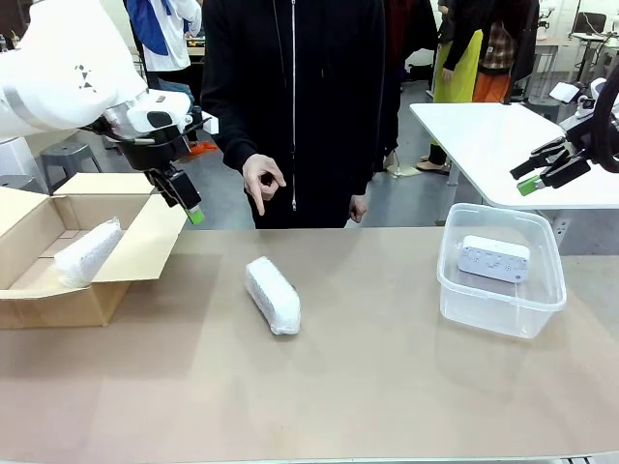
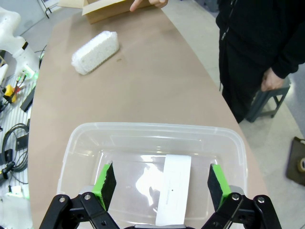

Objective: Separate and place wrapped and unwrapped clocks.
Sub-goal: Pick up the Digital clock indicated by the person.

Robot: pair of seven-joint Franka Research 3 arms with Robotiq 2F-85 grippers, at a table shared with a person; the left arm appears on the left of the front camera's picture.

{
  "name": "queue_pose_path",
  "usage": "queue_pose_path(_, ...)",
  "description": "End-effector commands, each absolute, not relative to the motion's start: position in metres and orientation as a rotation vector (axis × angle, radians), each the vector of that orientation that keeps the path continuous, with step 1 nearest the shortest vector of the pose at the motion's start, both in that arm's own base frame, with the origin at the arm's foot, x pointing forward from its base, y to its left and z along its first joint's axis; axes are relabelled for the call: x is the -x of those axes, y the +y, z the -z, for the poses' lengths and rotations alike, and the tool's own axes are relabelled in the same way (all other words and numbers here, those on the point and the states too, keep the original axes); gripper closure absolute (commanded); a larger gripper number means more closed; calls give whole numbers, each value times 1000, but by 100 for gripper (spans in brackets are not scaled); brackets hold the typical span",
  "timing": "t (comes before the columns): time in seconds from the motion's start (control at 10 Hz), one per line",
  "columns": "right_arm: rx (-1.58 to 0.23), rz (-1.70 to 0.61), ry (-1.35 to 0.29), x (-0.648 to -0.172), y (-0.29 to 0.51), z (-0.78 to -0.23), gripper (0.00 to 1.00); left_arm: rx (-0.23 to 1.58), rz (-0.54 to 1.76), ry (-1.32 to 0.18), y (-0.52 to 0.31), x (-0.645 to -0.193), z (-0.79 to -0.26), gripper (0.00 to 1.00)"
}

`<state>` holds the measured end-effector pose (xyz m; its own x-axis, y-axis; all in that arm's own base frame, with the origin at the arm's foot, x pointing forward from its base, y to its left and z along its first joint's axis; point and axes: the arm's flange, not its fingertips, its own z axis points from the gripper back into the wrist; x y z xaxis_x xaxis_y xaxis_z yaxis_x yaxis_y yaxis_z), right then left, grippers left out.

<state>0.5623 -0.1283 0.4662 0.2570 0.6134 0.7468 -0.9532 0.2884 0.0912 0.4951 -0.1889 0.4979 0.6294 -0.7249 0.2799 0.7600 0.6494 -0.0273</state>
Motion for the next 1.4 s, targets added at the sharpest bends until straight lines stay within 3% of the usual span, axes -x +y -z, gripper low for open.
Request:
queue_pose_path(0.0, -611, -1156, -669, -562, -128, -466, 0, 107, 837, -247, -205, -500, -499, 0)
queue_pose_path(0.7, -611, -1156, -669, -562, -128, -466, 0, 119, 898, -193, -263, -498, -455, 0)
queue_pose_path(1.3, -611, -1156, -669, -562, -128, -466, 0, 139, 972, -180, -270, -492, -451, 0)
